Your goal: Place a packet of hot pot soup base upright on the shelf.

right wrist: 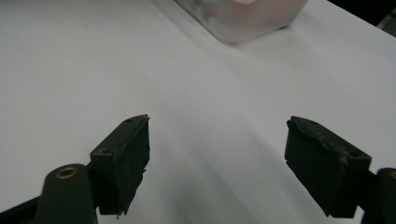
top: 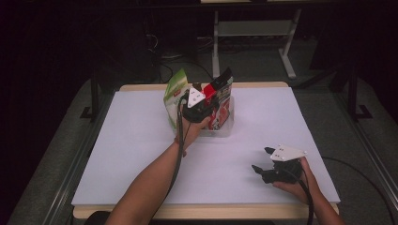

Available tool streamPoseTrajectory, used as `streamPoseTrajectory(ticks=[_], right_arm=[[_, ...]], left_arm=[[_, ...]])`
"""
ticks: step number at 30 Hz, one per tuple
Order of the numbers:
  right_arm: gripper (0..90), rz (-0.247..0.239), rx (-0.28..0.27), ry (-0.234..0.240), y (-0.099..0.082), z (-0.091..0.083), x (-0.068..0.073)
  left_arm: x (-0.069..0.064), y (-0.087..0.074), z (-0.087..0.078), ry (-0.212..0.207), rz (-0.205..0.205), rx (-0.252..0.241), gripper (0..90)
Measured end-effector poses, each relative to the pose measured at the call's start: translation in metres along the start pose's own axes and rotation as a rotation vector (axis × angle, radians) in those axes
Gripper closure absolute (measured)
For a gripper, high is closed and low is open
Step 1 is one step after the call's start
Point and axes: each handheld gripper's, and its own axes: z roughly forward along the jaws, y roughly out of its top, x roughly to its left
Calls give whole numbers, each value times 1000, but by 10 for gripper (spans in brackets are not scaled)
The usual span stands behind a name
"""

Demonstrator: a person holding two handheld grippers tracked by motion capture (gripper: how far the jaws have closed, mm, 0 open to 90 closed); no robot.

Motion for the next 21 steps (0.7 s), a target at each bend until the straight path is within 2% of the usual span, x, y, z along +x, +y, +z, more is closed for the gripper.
streamPoseTrajectory(ticks=[10,13,21], right_arm=[[214,-9,10,1,0,1,1],[214,-7,9,-1,1,1,1],[214,-7,9,6,1,2,1]], left_arm=[[0,1,-1,-2,17,23,696],[0,2,-2,-13,8,29,686],[1,4,-7,-38,23,59,641]])
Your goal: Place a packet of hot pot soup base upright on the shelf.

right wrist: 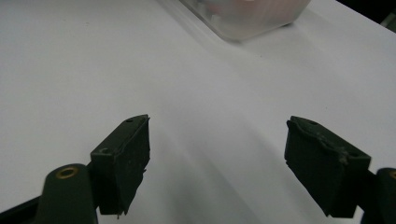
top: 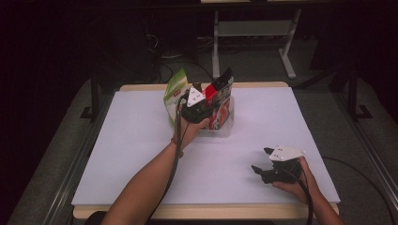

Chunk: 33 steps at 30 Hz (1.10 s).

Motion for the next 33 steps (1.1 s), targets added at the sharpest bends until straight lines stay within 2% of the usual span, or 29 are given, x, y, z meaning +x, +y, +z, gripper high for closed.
streamPoseTrajectory(ticks=[4,11,28,33], right_arm=[[215,-1,-2,0,1,0,0],[217,2,-5,0,2,0,0],[222,-2,-4,-1,3,0,2],[223,2,-6,-4,4,-1,2]], left_arm=[[0,1,-5,-15,14,13,611],[-2,3,-13,-23,63,35,573],[1,2,-35,-51,129,34,525],[4,2,-41,-73,133,26,506]])
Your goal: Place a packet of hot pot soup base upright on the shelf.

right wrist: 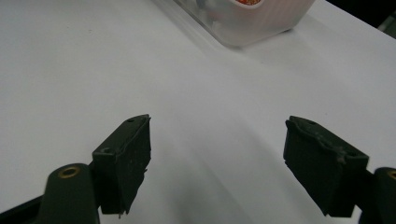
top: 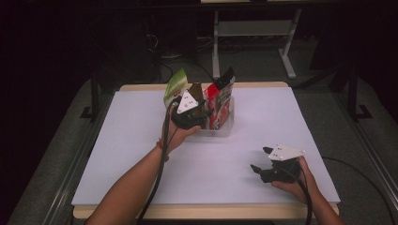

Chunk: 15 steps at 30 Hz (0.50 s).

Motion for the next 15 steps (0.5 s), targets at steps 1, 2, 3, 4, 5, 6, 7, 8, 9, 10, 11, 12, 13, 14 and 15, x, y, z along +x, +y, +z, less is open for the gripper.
streamPoseTrajectory(ticks=[1,2,3,4,5,6,7,8,9,10,11,12,13,14,15], right_arm=[[223,-1,0,-2,0,0,0],[223,0,2,-2,0,0,0],[224,-3,3,-3,0,0,0],[224,-4,2,-4,1,0,0],[224,-4,1,-5,1,0,1],[224,-6,1,-5,1,0,1],[224,-6,0,-4,1,0,1],[225,-5,0,-4,1,0,1],[225,-4,3,-4,2,0,1],[224,-6,5,-4,2,0,2],[224,-7,5,-3,2,0,2],[225,-8,5,-3,2,1,2],[224,-8,4,-3,2,1,2],[225,-7,4,-3,2,1,2],[225,-7,5,-3,2,1,2]], left_arm=[[0,0,-1,-4,-1,0,502],[1,0,-3,-11,-2,-2,500],[1,-1,-5,-13,2,1,496],[1,-1,-6,-7,8,4,493],[2,-1,-7,-8,17,9,488],[2,-2,-8,-14,12,11,483],[2,-2,-10,-17,15,12,475],[2,-3,-11,-18,19,13,470],[2,-3,-12,-22,16,13,468],[2,-3,-14,-24,17,13,461],[2,-4,-15,-28,25,14,457],[2,-4,-16,-30,22,15,449],[2,-4,-18,-36,20,15,444],[2,-5,-19,-41,23,20,439],[1,-5,-20,-42,26,20,435]])
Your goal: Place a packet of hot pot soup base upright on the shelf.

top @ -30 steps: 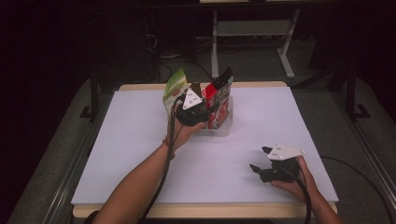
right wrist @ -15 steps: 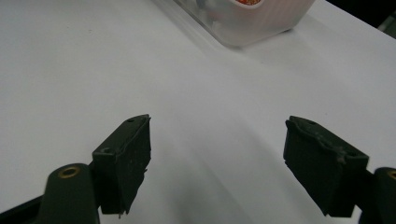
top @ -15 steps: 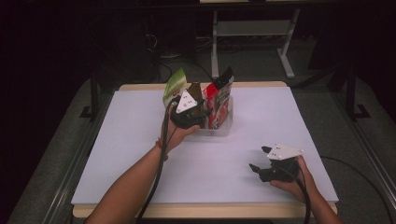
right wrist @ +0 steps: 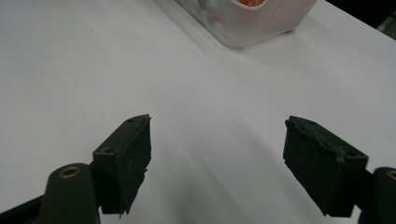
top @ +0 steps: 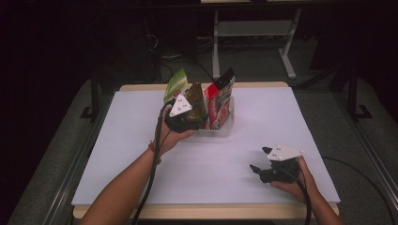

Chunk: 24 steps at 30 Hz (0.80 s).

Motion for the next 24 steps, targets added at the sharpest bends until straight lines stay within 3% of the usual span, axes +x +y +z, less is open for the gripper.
streamPoseTrajectory(ticks=[13,24], right_arm=[[224,-7,-2,3,0,0,0],[224,-10,2,-9,2,0,1]], left_arm=[[-11,-3,-15,-37,82,41,381],[-11,-15,-32,-22,119,65,344]])
